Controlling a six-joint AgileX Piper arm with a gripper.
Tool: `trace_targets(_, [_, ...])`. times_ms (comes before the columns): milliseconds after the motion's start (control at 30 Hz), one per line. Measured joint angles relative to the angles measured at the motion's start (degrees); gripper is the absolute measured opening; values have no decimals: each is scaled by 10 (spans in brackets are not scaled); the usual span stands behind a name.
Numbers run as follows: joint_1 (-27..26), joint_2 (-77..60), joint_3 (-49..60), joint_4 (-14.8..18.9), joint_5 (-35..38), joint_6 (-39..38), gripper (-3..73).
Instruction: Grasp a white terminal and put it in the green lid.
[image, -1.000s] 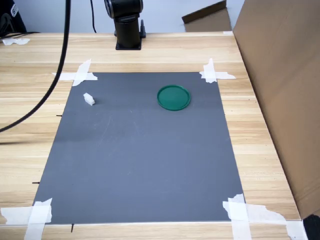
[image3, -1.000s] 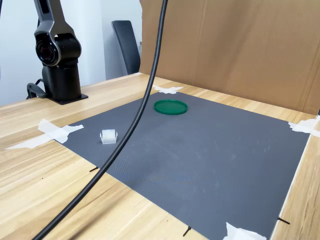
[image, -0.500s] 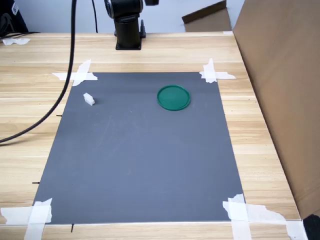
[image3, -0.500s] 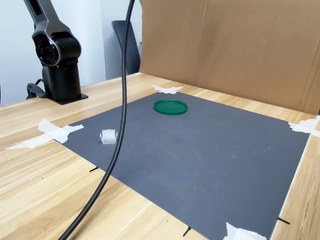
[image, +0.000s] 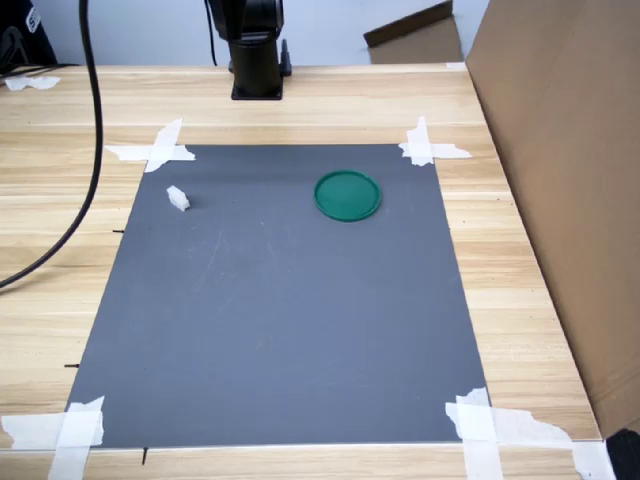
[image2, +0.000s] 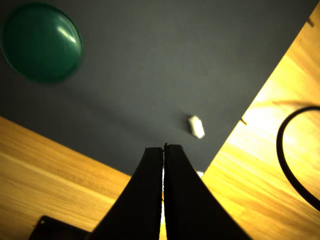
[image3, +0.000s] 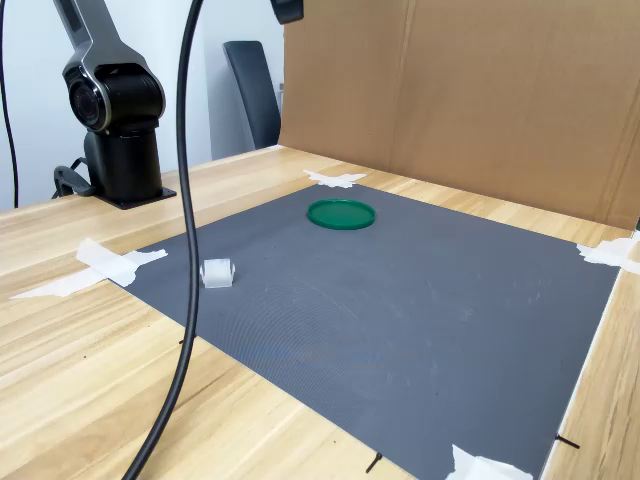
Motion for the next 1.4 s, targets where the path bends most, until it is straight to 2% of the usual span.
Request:
trace_targets(33, [-23, 0, 19, 2, 0, -17, -28])
trace_targets(433, [-65, 2, 24, 1, 0, -48, -28])
trace_targets(533, [-139, 6, 24, 15, 0, -117, -28])
trace_targets(600, [-197, 6, 24, 37, 0, -188, -28])
trace_targets(733, [-254, 7, 24, 57, 0, -251, -28])
trace_targets(800, [-311, 13, 24, 75, -12, -269, -28])
trace_targets(967, [-341, 25, 24, 80, -31, -271, -28])
trace_targets(1233, [-342, 50, 24, 89, -27, -274, -28])
trace_targets(1400, [-342, 67, 25, 95, -11, -319, -26])
